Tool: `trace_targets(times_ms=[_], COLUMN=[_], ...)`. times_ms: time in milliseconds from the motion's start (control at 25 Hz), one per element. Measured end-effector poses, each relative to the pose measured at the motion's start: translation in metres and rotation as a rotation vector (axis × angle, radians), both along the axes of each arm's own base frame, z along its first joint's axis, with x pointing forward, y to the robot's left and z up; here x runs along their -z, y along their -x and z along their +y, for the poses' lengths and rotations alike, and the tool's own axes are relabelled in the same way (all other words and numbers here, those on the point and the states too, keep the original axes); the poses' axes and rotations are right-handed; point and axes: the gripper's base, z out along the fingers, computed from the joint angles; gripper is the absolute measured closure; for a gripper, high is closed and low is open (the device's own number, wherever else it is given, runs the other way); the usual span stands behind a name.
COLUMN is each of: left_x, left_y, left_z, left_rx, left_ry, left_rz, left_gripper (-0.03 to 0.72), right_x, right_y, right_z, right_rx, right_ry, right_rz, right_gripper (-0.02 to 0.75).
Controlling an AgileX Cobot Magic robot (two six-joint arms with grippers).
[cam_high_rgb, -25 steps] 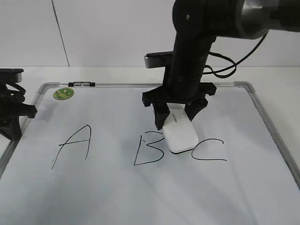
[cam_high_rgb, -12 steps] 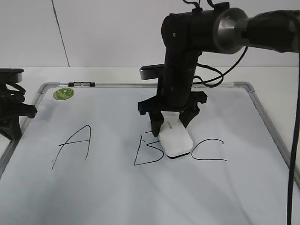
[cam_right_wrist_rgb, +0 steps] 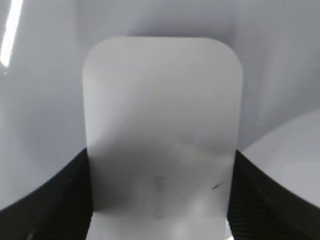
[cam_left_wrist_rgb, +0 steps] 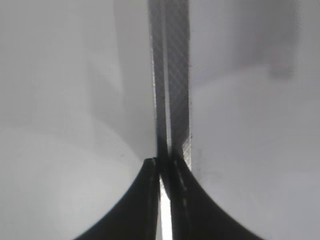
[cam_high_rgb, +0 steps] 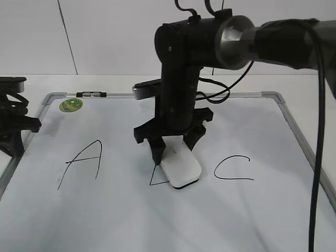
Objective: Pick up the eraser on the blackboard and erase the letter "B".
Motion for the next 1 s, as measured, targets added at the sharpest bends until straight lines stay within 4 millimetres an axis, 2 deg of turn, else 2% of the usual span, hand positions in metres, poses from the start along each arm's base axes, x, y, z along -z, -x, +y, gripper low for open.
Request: trace_targets(times_ms=[320, 480, 760, 880, 1000], left_x=[0.000, 0.000, 0.000, 0.000, 0.000], left_y=[0.000, 0.000, 0.000, -0.001, -0.001], left_z=[0.000, 0.000, 0.000, 0.000, -0.001], left_rx=[0.000, 0.000, -0.001, -0.004, -0.005], left_ry=[0.000, 0.000, 0.002, 0.005, 0.006], left_rz=[0.000, 0.000, -0.002, -0.009, -0.011], left_gripper=[0.668, 0.668, 0.668, 0.668, 0.668], right_x=[0.001, 0.003, 0.003, 0.003, 0.003], right_y=[0.045, 0.054, 0.043, 0.025, 0.002], right_z=[0.054, 0.063, 0.052, 0.033, 0.004], right_rx=[-0.150, -0.185, -0.140, -0.074, 0.022], right_ry=[-0.013, -0.009, 0.004, 0.002, 0.004], right_rz=[0.011, 0.013, 0.007, 0.007, 0.005], right_gripper=[0.207, 0.207, 0.207, 0.207, 0.207])
